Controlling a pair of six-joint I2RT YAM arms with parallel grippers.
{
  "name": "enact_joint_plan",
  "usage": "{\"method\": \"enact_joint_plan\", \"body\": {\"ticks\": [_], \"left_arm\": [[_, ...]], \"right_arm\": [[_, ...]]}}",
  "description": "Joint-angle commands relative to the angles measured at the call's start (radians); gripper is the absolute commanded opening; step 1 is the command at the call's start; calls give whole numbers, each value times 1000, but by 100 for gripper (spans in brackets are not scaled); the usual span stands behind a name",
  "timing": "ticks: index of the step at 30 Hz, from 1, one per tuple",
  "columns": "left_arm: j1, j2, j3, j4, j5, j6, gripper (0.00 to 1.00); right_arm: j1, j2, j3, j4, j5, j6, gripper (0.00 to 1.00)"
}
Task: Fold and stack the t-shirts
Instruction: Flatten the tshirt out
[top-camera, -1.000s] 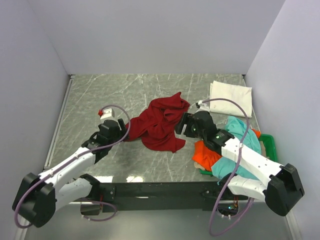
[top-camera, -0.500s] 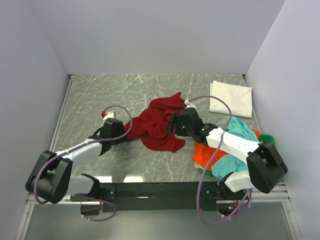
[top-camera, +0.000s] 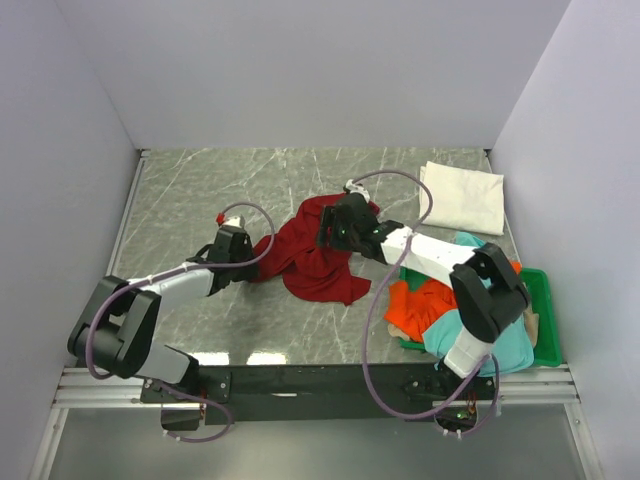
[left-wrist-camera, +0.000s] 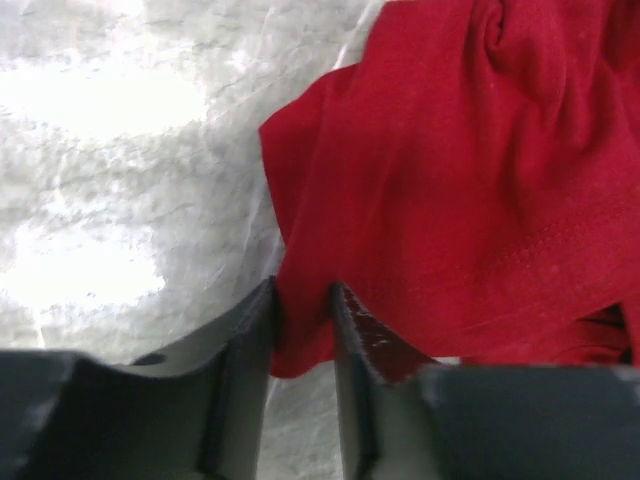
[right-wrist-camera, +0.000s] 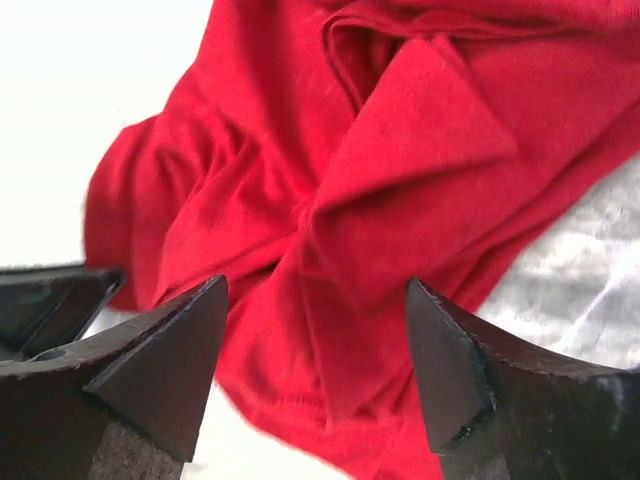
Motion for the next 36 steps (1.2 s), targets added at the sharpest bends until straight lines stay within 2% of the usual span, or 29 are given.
{"method": "enact_joint_plan", "body": {"ticks": [1,2,3,5,6,8,10,15,20,23,29,32,36], "left_arm": [[3,38,35,14,55,24,29],[3,43,42,14,56,24,26],[3,49,46,14,56,24,17],[6,52,51,14,59,22,9],[11,50,54,14,61,21,2],[21,30,72,14,63,19,1],[58,-14,94,-19,61,16,1],[222,-144,225,-30,115,-17,1],[359,-241,412,-98,135,-47,1],[446,-310,457,-98,127,-79,1],[641,-414,486,-98,110,-116,1],[696,-424,436,-78,112,-145,1],[744,-372,391,-63,177,-165,1]], "right_arm": [[5,57,92,-46,78,-7,77],[7,72,107,-56,101,-7,76],[5,103,123,-75,114,-9,75],[7,129,167,-100,159,-10,68],[5,147,178,-120,172,-12,64],[1,158,201,-137,192,-21,38],[-4,131,192,-152,221,-26,0],[-39,-57,157,-192,258,-68,0],[-68,-251,196,-281,335,-154,0],[-70,-384,218,-323,362,-193,0],[-70,-697,160,-312,304,-228,0],[-68,-788,77,-304,278,-210,0],[-68,-775,-20,-306,299,-190,0]]}}
